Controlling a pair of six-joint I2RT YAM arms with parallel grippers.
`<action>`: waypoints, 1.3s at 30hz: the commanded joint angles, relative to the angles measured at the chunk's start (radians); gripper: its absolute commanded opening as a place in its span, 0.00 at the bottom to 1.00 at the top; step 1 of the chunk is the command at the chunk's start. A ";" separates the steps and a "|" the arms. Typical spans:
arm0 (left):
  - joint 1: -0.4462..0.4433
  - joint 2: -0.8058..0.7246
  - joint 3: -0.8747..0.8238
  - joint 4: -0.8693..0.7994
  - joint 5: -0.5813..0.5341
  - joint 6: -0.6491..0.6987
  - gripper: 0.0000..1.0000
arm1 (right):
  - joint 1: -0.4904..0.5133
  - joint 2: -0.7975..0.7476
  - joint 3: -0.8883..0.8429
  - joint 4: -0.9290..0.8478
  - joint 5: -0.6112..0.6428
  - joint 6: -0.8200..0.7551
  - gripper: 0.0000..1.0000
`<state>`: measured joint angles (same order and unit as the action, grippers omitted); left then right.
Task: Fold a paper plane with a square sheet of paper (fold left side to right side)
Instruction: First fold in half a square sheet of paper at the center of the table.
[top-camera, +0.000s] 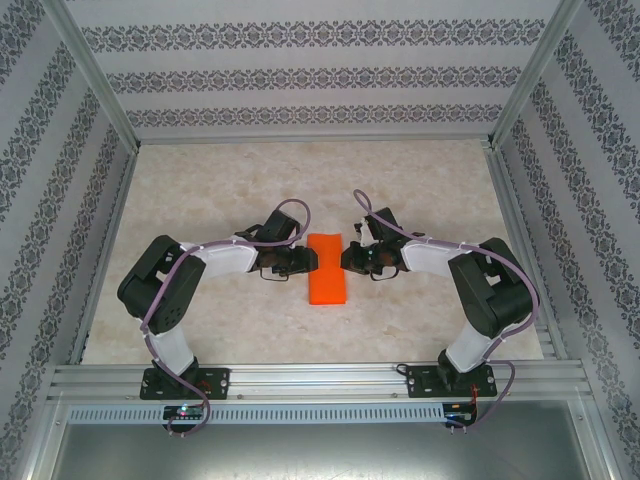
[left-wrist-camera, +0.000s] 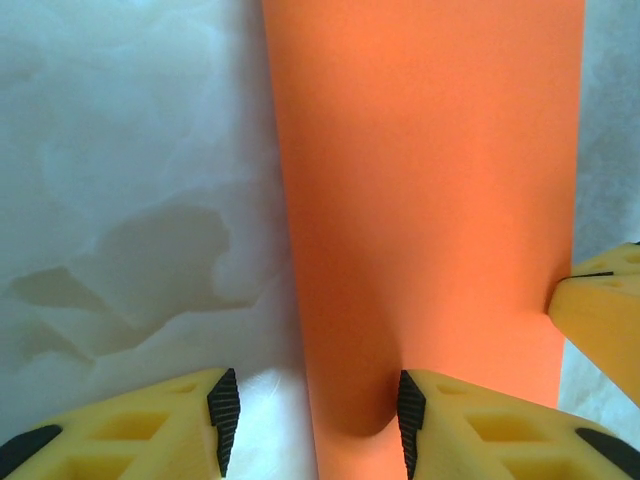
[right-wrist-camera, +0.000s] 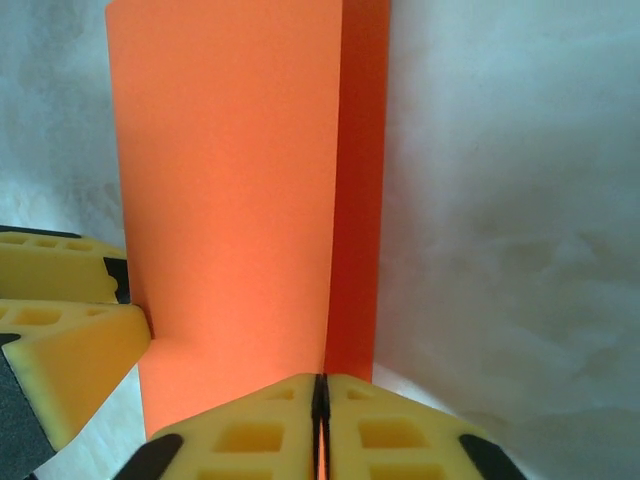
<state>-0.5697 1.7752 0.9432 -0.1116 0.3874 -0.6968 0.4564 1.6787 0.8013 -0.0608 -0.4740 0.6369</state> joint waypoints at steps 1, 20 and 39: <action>-0.022 0.039 0.022 -0.067 -0.036 -0.003 0.49 | 0.004 -0.061 0.003 -0.014 0.049 -0.030 0.22; -0.056 0.103 0.120 -0.210 -0.103 0.057 0.49 | -0.105 -0.294 -0.119 -0.050 0.176 -0.061 0.47; -0.064 0.111 0.139 -0.244 -0.136 0.067 0.45 | -0.123 -0.344 -0.148 -0.007 0.132 -0.039 0.65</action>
<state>-0.6151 1.8378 1.0836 -0.3130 0.2787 -0.6540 0.3420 1.3525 0.6643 -0.0776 -0.3302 0.5987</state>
